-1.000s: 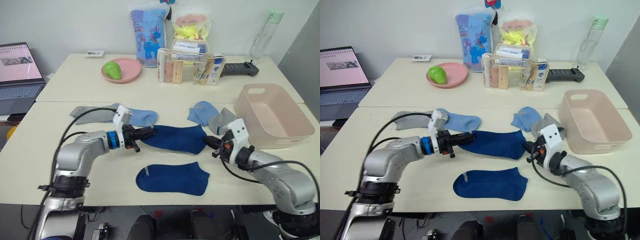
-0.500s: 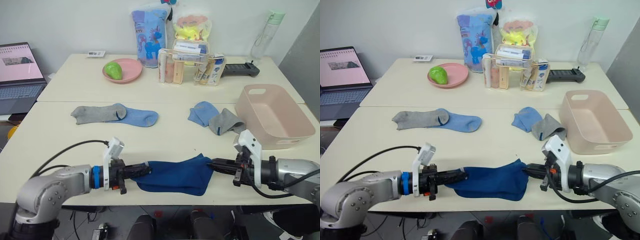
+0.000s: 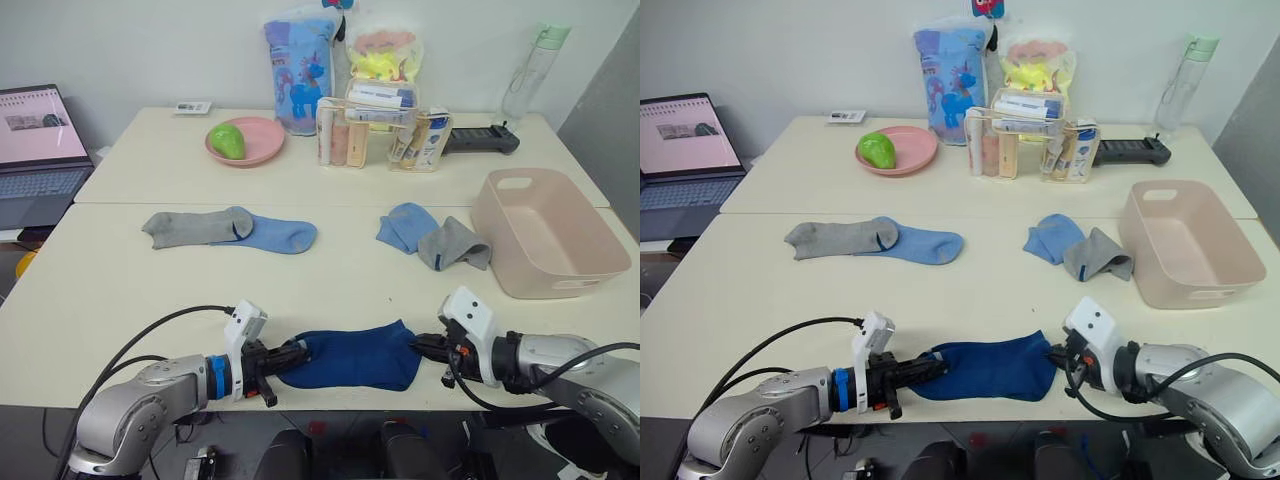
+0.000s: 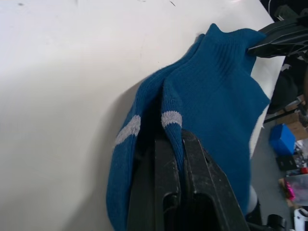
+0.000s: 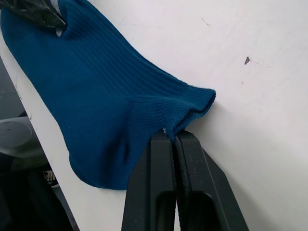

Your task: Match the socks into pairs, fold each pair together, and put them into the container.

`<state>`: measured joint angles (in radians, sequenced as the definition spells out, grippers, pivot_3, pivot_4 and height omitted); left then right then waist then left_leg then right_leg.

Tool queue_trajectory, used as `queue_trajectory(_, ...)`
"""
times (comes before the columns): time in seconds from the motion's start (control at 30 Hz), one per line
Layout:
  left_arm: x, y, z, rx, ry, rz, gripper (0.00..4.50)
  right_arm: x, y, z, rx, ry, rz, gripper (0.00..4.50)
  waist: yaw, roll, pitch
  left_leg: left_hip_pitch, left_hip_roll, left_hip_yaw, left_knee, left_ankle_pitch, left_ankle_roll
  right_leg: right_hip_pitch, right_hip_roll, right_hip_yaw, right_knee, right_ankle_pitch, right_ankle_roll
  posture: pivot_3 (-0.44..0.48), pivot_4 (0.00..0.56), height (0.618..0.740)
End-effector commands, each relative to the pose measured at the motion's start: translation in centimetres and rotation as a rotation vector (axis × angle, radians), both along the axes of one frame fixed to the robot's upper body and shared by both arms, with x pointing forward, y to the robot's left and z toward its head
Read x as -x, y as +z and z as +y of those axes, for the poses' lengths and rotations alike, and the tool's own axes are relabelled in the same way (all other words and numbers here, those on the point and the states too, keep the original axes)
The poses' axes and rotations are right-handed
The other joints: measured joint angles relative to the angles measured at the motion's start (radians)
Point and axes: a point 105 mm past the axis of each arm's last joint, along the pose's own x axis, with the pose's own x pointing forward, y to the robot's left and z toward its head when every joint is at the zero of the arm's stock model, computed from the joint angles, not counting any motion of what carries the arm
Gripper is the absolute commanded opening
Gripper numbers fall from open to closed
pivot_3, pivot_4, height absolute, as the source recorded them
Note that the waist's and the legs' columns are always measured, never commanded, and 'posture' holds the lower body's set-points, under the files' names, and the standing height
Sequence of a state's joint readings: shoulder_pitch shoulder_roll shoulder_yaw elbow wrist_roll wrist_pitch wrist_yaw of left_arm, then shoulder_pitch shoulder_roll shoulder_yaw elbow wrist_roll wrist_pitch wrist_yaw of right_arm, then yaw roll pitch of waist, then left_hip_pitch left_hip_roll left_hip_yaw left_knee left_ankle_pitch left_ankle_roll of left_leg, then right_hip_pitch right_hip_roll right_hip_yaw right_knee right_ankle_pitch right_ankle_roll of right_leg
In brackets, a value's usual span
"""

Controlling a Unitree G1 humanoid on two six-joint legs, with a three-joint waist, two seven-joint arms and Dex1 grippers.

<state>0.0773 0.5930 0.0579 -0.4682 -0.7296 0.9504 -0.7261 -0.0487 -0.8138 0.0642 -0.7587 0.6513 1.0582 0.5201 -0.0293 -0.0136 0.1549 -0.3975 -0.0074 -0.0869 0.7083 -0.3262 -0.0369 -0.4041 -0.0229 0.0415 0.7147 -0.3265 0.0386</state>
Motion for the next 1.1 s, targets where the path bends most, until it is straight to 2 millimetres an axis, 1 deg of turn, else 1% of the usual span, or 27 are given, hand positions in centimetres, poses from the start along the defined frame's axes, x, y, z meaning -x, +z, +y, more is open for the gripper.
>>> queue_trajectory(0.03,-0.2,0.5,0.4,-0.021,0.001,-0.044,0.00,0.0,0.6,0.3,-0.002,0.016,-0.044,0.02,0.000,0.000,0.000,0.000,0.000,0.000,0.000,0.000,0.000,0.000,0.000,0.000,0.000,0.000,0.000,0.000,0.150,0.703)
queue_trajectory(0.17,-0.4,0.6,0.7,-0.029,-0.002,-0.052,0.00,0.2,0.4,0.2,0.010,0.022,-0.041,0.02,0.000,0.000,0.000,0.000,0.000,0.000,0.000,0.000,0.000,0.000,0.000,0.000,0.000,0.000,0.000,0.000,0.150,0.703)
queue_trajectory(0.27,-0.9,0.0,1.2,-0.076,0.016,-0.067,0.00,0.3,0.3,0.1,0.007,0.017,-0.031,0.02,0.000,0.000,0.000,0.000,0.000,0.000,0.000,0.000,0.000,0.000,0.000,0.000,0.000,0.000,0.000,0.000,0.150,0.703)
queue_trajectory(0.3,-0.8,-0.1,1.2,-0.078,-0.002,-0.069,0.00,0.4,0.3,0.0,0.016,0.020,-0.032,0.25,0.000,0.000,0.000,0.000,0.000,0.000,0.000,0.000,0.000,0.000,0.000,0.000,0.000,0.000,0.000,0.000,0.150,0.703)
queue_trajectory(0.33,-0.7,-0.1,1.1,-0.078,-0.016,-0.071,0.20,0.4,0.2,-0.1,0.023,0.020,-0.035,0.50,0.000,0.000,0.000,0.000,0.000,0.000,0.000,0.000,0.000,0.000,0.000,0.000,0.000,0.000,0.000,0.000,0.150,0.703)
queue_trajectory(0.4,-0.6,-0.1,1.2,-0.078,-0.017,-0.077,0.63,0.3,0.3,-0.2,0.040,0.015,-0.058,1.03,0.000,0.000,0.000,0.000,0.000,0.000,0.000,0.000,0.000,0.000,0.000,0.000,0.000,0.000,0.000,0.000,0.150,0.703)
queue_trajectory(0.47,-0.8,0.3,1.3,-0.072,-0.008,-0.100,1.25,0.2,0.6,-0.4,0.037,0.005,-0.081,1.77,0.000,0.000,0.000,0.000,0.000,0.000,0.000,0.000,0.000,0.000,0.000,0.000,0.000,0.000,0.000,0.000,0.150,0.703)
queue_trajectory(0.53,-1.0,1.8,1.5,-0.042,-0.010,-0.176,1.79,-0.5,2.2,-0.7,-0.014,-0.046,-0.142,2.38,0.000,0.000,0.000,0.000,0.000,0.000,-0.001,0.000,0.000,0.000,0.000,0.000,0.000,0.000,0.000,0.000,0.150,0.703)
queue_trajectory(0.57,-1.0,2.6,1.7,-0.036,-0.022,-0.212,2.14,-0.6,2.9,-0.8,-0.037,-0.050,-0.167,2.82,0.000,0.000,0.000,0.000,0.000,0.000,-0.001,0.000,0.000,0.000,0.000,0.000,0.000,0.000,0.000,0.000,0.150,0.703)
queue_trajectory(0.63,-0.7,3.6,2.1,-0.044,-0.057,-0.238,2.15,-0.5,4.0,-0.7,-0.090,-0.039,-0.199,3.45,0.000,0.000,0.000,0.000,0.000,0.000,-0.001,0.000,0.000,0.000,0.000,0.000,0.000,0.000,0.000,0.000,0.150,0.703)
queue_trajectory(0.7,-0.9,4.7,2.5,-0.050,-0.080,-0.287,2.15,0.1,5.0,0.1,-0.152,0.006,-0.225,3.45,0.000,0.000,0.000,0.000,0.000,0.000,-0.001,0.000,0.000,0.000,0.000,0.000,0.000,0.000,0.000,0.000,0.150,0.703)
queue_trajectory(0.73,-1.2,5.3,2.7,-0.044,-0.076,-0.310,2.15,0.3,5.3,0.4,-0.169,0.027,-0.229,3.45,0.000,0.000,0.000,0.000,0.000,0.000,-0.001,0.000,0.000,0.000,0.000,0.000,0.000,0.000,0.000,0.000,0.150,0.703)
queue_trajectory(0.8,-1.2,6.3,2.6,-0.033,-0.146,-0.321,2.15,0.3,5.3,1.0,-0.169,0.045,-0.242,3.45,0.000,-0.001,0.000,0.000,0.000,0.000,-0.001,0.000,0.000,0.000,0.000,0.000,0.000,0.000,0.000,0.000,0.150,0.703)
queue_trajectory(0.87,-1.0,6.6,2.4,-0.041,-0.212,-0.328,1.76,0.2,5.1,1.5,-0.172,0.063,-0.253,3.50,0.000,0.000,0.000,0.000,0.000,0.000,-0.001,0.000,0.000,0.000,0.000,-0.001,-0.001,0.000,0.000,0.000,0.150,0.703)
queue_trajectory(0.9,-0.7,6.5,1.7,-0.061,-0.267,-0.339,1.57,0.2,4.8,2.0,-0.171,0.082,-0.250,3.31,-0.001,0.000,0.000,0.001,0.000,0.001,-0.001,0.000,0.000,0.000,0.000,-0.001,0.000,0.000,0.000,0.000,0.150,0.703)
queue_trajectory(0.97,0.1,6.1,0.4,-0.094,-0.367,-0.358,0.98,0.5,4.0,2.8,-0.161,0.131,-0.241,2.90,-0.001,0.000,0.000,0.001,0.000,0.001,-0.001,0.000,0.000,0.000,0.000,-0.001,-0.001,0.000,0.000,0.000,0.150,0.703)
queue_trajectory(1.07,0.2,5.4,-0.8,-0.108,-0.408,-0.379,0.06,0.7,3.1,3.6,-0.188,0.147,-0.222,1.87,-0.001,0.000,0.000,0.001,0.000,0.002,-0.002,0.000,0.000,0.000,0.000,0.000,-0.001,0.000,0.000,0.000,0.150,0.703)
queue_trajectory(1.1,-0.1,4.6,-0.9,-0.144,-0.422,-0.404,0.00,0.8,2.1,3.9,-0.178,0.162,-0.211,1.52,-0.001,0.000,0.000,0.001,0.000,0.002,-0.002,0.000,0.000,0.000,0.000,0.000,-0.001,0.000,0.000,0.000,0.150,0.703)
